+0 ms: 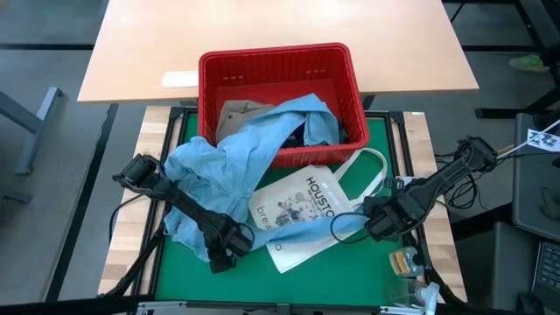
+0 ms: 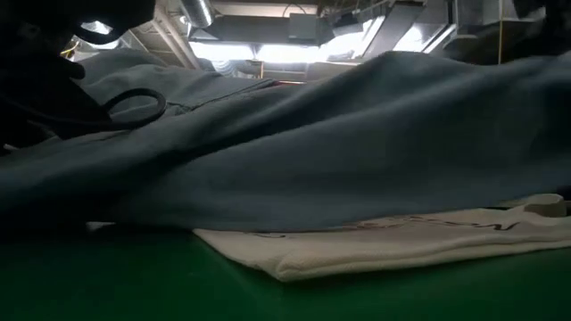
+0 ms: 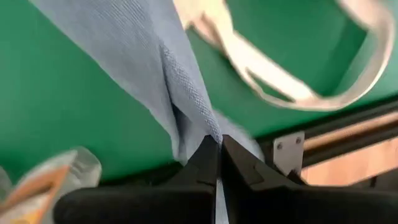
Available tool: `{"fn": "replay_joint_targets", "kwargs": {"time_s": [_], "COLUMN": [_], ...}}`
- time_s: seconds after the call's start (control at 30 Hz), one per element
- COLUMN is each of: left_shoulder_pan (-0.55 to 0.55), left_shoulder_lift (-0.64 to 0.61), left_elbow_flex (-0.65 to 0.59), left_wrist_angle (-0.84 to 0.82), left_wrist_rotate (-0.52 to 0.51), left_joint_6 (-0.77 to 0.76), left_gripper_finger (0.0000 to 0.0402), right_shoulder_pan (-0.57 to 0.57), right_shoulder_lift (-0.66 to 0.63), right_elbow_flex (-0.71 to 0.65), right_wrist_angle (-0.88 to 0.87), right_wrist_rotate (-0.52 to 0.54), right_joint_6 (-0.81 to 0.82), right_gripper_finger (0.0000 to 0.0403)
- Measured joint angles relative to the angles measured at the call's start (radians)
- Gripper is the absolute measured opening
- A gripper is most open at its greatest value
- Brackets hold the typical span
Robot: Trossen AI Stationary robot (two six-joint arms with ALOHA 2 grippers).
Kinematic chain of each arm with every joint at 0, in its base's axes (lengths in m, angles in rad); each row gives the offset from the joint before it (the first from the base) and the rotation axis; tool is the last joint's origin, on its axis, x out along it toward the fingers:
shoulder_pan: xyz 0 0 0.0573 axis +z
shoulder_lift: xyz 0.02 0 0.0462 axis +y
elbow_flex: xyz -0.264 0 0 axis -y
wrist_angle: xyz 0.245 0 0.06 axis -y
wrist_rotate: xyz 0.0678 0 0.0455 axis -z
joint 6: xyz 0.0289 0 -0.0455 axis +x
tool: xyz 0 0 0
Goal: Fold Laundry from Bin
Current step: Fold the blue jeans
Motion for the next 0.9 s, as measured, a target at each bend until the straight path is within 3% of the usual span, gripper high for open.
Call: {"fn": "replay_joint_targets", "kwargs": {"time_s": [0.17, 0.4, 0.57, 0.77, 0.9], "left_shoulder_pan": [0.0, 0.0, 0.0, -0.001, -0.004], "left_shoulder_lift": [-0.001, -0.001, -0.002, -0.002, -0.003], "left_elbow_flex": [0.0, 0.0, 0.001, 0.001, 0.001], "left_wrist_angle": [0.003, 0.006, 0.008, 0.02, 0.032], "left_wrist_rotate": [-0.007, -0.012, -0.023, -0.03, -0.038], "left_joint_6": [-0.003, -0.002, -0.002, 0.001, 0.004], "left_gripper_finger": [0.0103, 0.0103, 0.0103, 0.0103, 0.0106], "right_shoulder_pan": [0.0, -0.001, -0.001, -0.001, -0.001], "right_shoulder_lift": [0.0, 0.001, 0.001, 0.001, 0.001], "right_elbow_flex": [-0.074, -0.153, -0.199, -0.205, -0.205], "right_wrist_angle": [0.075, 0.122, 0.183, 0.201, 0.201], "right_wrist_rotate": [-0.055, -0.215, -0.244, -0.278, -0.281], "right_joint_6": [0.0, 0.0, 0.0, 0.0, -0.001], "right_gripper_finger": [0.0008, 0.0009, 0.0014, 0.005, 0.0093]}}
